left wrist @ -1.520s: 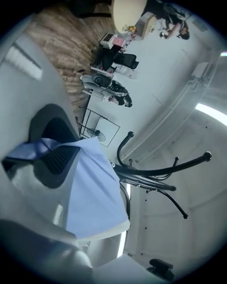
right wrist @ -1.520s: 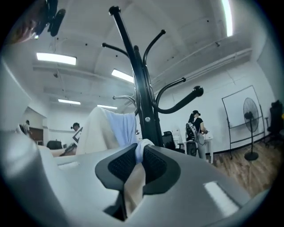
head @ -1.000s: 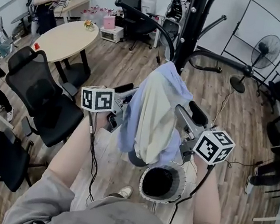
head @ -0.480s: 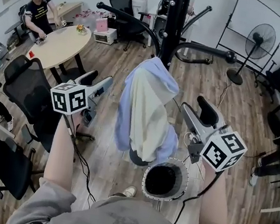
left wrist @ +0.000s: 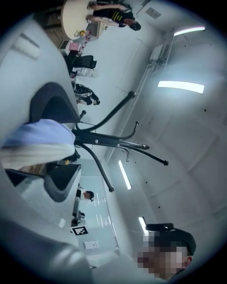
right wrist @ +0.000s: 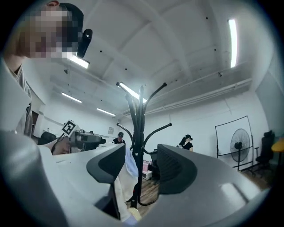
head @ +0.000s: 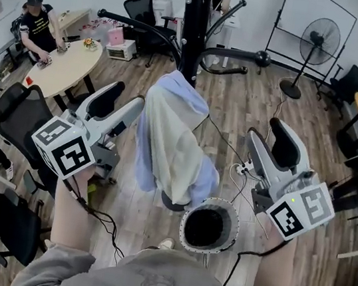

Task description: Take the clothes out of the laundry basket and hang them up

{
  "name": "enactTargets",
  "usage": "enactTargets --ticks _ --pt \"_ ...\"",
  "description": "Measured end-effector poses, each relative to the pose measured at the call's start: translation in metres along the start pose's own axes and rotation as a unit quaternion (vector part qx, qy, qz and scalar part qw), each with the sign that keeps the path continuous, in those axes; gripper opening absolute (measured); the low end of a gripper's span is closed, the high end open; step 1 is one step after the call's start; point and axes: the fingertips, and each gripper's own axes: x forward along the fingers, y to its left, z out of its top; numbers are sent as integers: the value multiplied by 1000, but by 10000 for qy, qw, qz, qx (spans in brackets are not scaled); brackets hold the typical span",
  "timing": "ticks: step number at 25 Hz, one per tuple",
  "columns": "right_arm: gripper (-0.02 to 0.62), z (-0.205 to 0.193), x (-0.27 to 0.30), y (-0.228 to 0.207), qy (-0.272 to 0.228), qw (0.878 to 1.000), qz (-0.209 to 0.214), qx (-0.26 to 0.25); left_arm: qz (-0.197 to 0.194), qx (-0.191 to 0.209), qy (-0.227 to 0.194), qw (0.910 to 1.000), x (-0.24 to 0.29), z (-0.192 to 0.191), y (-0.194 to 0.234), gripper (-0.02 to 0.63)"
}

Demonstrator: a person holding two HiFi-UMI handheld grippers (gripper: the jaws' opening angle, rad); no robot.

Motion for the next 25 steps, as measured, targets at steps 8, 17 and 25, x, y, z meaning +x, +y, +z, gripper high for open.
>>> enactTargets --ticks 8,17,25 --pt "236 27 -67 -16 -381 9970 -613 -286 -969 105 -317 9947 31 7 -92 225" --pt "159 16 -129 -31 117 9840 -1706 -507 -1840 583 276 9808 90 -49 -174 207" --pt "115 -23 -199 -33 556 9655 -2531 -259 -2593 339 675 9628 116 -115 -231 155"
